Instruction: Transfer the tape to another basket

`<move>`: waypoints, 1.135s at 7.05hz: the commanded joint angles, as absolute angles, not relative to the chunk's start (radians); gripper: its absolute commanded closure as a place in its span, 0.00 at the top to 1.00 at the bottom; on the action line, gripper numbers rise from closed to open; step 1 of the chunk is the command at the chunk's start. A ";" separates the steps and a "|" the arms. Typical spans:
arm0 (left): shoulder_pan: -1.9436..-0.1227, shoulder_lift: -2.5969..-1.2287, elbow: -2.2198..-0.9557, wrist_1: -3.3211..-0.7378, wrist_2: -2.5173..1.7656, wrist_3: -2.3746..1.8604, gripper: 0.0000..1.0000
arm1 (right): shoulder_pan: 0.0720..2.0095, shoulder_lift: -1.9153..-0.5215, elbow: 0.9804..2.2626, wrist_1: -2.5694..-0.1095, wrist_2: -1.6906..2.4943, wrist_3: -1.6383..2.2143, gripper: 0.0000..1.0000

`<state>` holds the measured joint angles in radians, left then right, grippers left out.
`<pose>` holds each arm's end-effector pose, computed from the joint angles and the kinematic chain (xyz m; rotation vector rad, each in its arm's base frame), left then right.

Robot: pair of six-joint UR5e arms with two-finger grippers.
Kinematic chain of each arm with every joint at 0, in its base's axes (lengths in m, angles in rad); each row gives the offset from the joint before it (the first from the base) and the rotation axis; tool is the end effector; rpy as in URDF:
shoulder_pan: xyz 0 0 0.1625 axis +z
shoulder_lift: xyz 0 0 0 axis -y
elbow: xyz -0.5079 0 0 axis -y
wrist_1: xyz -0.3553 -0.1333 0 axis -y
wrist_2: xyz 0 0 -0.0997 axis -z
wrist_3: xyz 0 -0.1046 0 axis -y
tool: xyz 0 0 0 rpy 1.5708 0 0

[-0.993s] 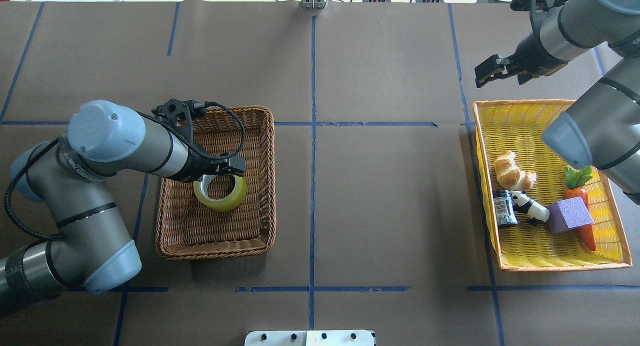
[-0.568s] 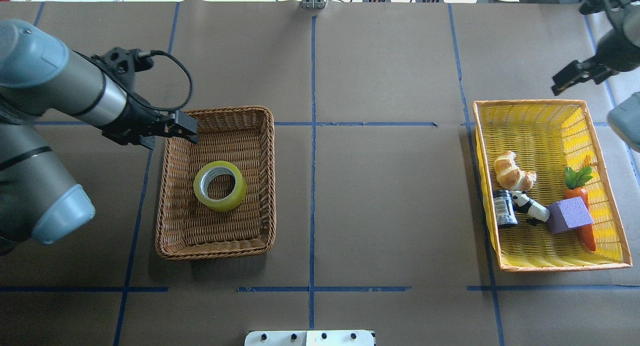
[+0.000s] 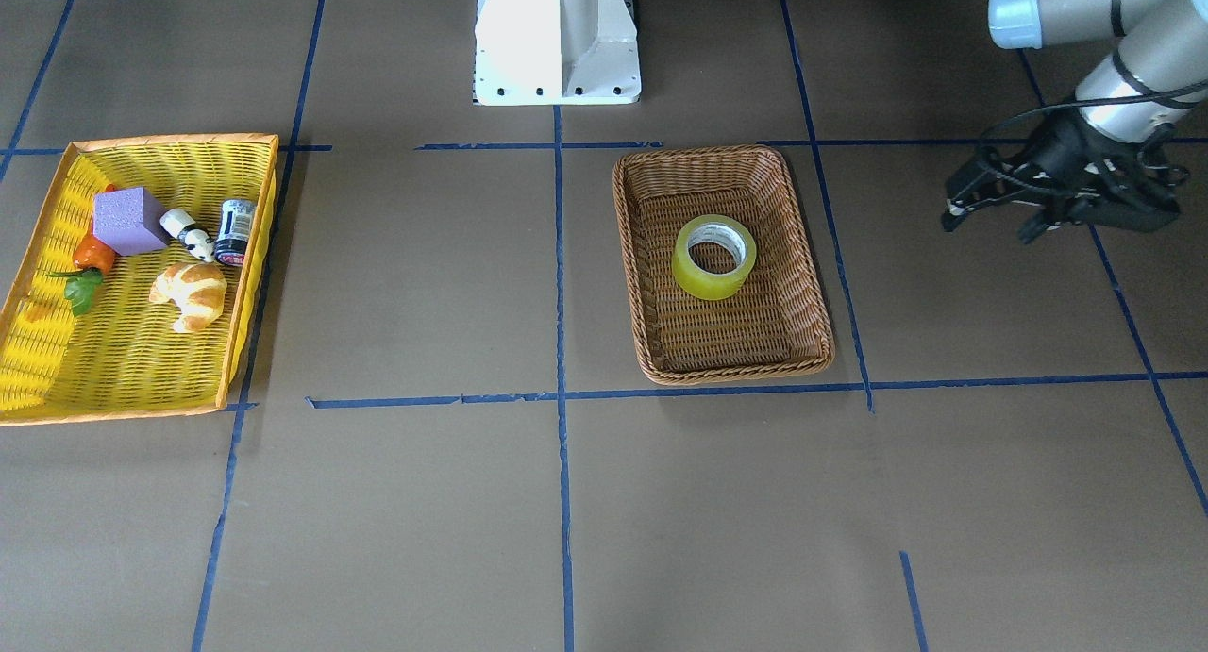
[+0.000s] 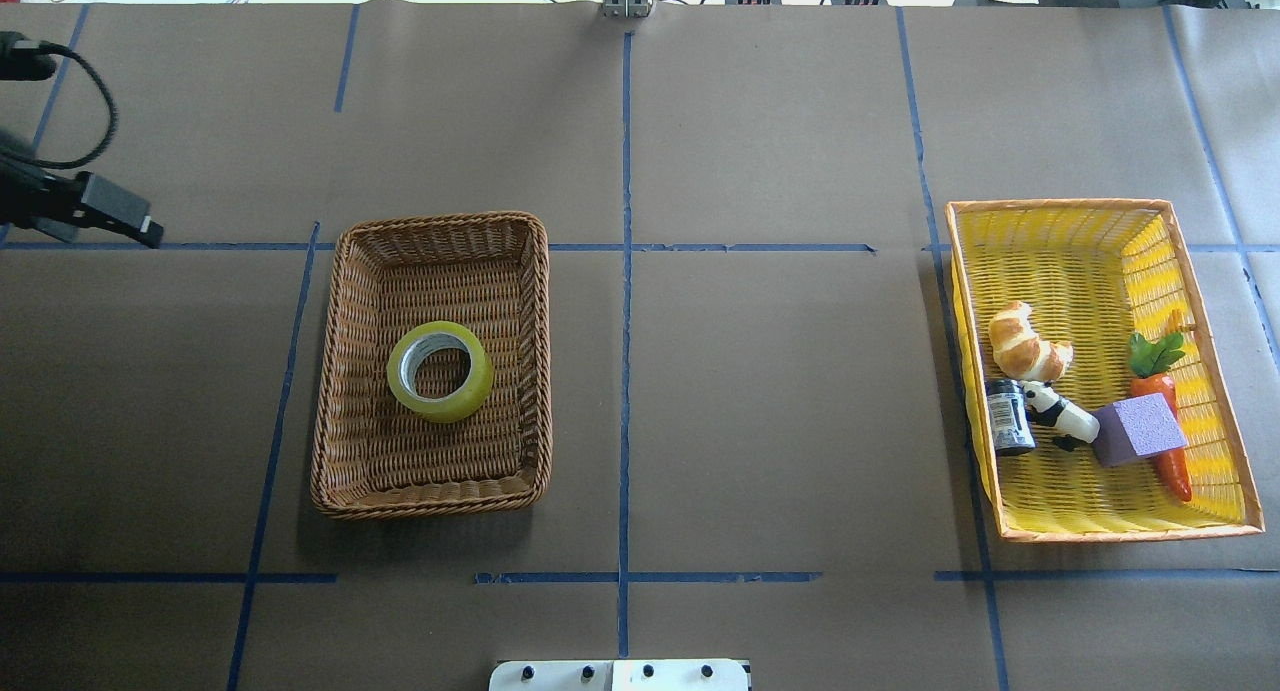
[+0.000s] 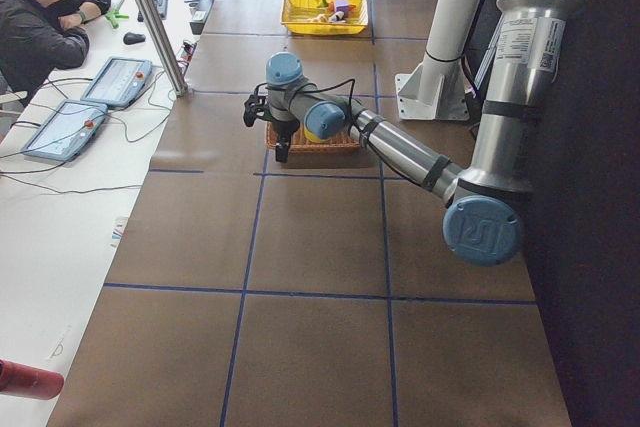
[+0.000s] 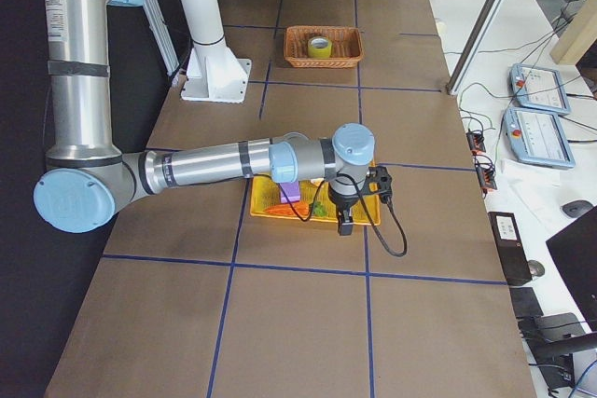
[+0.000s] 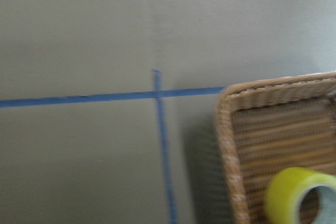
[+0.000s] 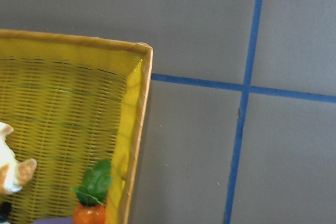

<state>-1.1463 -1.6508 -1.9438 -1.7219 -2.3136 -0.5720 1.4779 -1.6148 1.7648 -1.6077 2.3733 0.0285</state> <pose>0.1431 -0.4685 0.5200 0.1615 0.9055 0.0873 0.0174 -0.4397 0.6778 0.0582 -0.8070 -0.1062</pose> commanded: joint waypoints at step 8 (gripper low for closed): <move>-1.560 -1.453 -1.732 -1.611 -2.367 0.041 1.00 | 1.572 -1.680 1.618 -1.385 2.422 -0.055 1.00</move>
<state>-1.5219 -1.4565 -1.7242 -1.6693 -2.3635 -0.0007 1.5723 -1.6873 1.6248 -1.3838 2.4248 -0.0757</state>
